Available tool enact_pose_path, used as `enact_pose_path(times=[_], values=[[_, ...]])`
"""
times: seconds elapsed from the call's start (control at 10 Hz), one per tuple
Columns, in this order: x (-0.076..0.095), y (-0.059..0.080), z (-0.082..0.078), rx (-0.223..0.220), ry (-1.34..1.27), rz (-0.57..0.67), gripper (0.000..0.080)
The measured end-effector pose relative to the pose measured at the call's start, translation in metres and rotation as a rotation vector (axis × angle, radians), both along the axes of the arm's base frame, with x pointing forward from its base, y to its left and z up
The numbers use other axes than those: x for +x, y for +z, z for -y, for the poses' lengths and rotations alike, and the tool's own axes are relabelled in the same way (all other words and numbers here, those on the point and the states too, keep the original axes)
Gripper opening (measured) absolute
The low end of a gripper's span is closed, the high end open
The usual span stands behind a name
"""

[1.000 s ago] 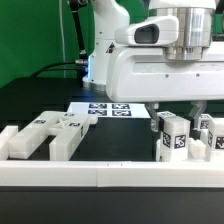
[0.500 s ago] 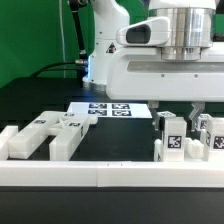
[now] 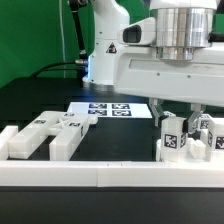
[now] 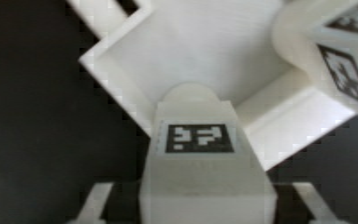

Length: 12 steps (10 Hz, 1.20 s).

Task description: Assemble chair

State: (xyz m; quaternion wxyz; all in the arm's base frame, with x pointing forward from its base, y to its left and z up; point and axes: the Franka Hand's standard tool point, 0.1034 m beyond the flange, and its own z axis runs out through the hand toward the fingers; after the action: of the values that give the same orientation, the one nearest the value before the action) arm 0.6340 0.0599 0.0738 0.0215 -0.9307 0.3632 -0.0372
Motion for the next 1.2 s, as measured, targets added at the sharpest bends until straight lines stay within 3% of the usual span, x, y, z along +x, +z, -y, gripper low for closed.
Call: enact_pose_path(times=[0.4, 0.7, 0.8, 0.9, 1.0, 1.2], values=[[-0.0007, -0.0001, -0.0008, 0.040, -0.387, -0.011, 0.0291], [-0.0006, -0.0001, -0.0009, 0.044, -0.386, -0.011, 0.0296], [-0.0007, -0.0002, -0.0008, 0.043, -0.363, -0.011, 0.0503], [-0.0007, -0.0001, -0.0010, 0.040, -0.330, -0.010, 0.0503], [-0.0007, -0.0001, -0.0016, 0.031, -0.220, -0.008, 0.0618], [-0.0009, -0.0002, -0.0043, 0.017, -0.035, -0.005, 0.0640]])
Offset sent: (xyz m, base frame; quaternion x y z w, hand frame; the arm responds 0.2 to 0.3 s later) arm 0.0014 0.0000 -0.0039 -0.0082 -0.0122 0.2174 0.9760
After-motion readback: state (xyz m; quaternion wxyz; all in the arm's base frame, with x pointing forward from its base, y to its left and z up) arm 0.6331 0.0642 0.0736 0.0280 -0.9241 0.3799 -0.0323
